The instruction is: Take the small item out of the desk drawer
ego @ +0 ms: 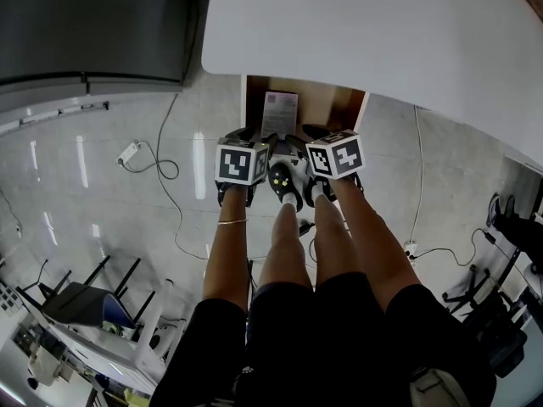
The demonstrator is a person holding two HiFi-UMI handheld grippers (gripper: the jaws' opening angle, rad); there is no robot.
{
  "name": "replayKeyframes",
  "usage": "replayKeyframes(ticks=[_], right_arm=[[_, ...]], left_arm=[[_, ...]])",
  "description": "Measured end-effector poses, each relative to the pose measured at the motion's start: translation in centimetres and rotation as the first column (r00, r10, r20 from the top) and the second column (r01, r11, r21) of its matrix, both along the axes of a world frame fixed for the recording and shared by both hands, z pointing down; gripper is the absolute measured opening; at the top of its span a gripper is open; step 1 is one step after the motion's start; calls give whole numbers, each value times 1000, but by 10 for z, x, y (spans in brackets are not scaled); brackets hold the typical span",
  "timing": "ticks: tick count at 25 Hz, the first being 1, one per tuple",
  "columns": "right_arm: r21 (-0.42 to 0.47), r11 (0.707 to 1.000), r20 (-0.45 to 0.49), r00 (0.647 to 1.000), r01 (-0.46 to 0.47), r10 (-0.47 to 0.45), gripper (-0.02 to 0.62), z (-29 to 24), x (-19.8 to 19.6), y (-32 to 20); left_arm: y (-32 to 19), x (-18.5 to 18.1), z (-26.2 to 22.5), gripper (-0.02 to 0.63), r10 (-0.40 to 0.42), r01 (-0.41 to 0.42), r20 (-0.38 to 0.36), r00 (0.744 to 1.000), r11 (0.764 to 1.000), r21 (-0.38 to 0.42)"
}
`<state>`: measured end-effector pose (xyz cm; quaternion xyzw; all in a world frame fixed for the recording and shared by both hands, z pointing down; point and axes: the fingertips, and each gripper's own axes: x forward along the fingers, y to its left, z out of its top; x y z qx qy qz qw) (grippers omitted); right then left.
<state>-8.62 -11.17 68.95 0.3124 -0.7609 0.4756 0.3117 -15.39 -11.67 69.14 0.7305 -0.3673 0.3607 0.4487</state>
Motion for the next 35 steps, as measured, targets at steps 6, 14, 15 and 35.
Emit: replayKeyframes(ticks=[6,14,15,35], right_arm=[[-78,996,-7,999,48,-48,255,13,-6,0],[-170,982,-3,997,81,-83,279,33,-9,-3],[-178,981,-1,996,83,-84,279,35,-10,-4],[-246,969,91,995,-5,28,152,49,-13,-21]], left_arm=[[-2,1,10,241,19,-18,14,1000,999,-47],[-2,2,15,241,37,-35,17,999,994,-107],[-2,2,15,241,37,-35,17,999,993,-110],[0,5,17,233,76,-77,-10,997,986,-150]])
